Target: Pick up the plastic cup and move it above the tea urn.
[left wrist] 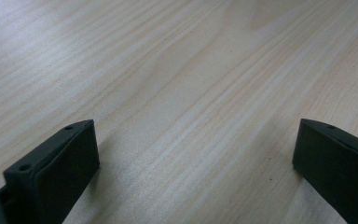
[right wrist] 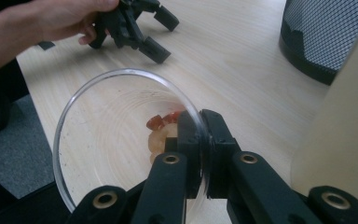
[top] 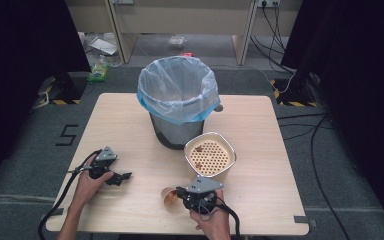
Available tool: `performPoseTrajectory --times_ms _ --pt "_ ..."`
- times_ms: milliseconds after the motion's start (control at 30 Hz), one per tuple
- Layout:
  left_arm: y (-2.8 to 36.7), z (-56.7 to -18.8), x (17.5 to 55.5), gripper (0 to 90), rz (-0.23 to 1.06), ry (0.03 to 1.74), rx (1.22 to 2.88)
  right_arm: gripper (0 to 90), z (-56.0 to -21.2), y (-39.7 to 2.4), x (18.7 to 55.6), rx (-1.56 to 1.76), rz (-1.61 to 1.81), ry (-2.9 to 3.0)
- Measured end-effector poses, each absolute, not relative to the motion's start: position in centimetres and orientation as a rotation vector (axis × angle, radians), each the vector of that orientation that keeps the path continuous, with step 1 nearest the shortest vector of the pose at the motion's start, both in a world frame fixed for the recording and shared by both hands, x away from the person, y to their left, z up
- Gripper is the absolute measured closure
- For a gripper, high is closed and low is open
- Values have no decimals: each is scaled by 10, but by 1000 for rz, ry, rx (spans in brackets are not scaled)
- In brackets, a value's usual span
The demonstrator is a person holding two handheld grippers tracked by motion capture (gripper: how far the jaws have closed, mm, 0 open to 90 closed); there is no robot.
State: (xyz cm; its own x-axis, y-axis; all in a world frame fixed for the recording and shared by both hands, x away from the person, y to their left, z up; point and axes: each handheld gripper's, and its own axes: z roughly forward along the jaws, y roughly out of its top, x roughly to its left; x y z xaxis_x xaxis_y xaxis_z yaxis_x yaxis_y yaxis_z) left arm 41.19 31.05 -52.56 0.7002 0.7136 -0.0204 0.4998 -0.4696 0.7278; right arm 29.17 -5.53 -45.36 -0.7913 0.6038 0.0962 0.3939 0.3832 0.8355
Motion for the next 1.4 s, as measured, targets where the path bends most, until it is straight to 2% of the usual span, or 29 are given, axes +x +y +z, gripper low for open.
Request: performPoseTrajectory --times_ms 400,967,1233,1400 --pt "311 -526 412 0 372 921 2169 875 -440 -89 281 922 1379 2401" --pt "311 -526 412 0 372 922 2169 874 -441 -194 263 1145 1286 2296" --pt "311 -526 412 0 372 922 2168 874 -426 -231 273 1197 1205 2158" --pt "310 -526 412 0 372 922 2168 874 -418 -238 284 1184 1142 2107"
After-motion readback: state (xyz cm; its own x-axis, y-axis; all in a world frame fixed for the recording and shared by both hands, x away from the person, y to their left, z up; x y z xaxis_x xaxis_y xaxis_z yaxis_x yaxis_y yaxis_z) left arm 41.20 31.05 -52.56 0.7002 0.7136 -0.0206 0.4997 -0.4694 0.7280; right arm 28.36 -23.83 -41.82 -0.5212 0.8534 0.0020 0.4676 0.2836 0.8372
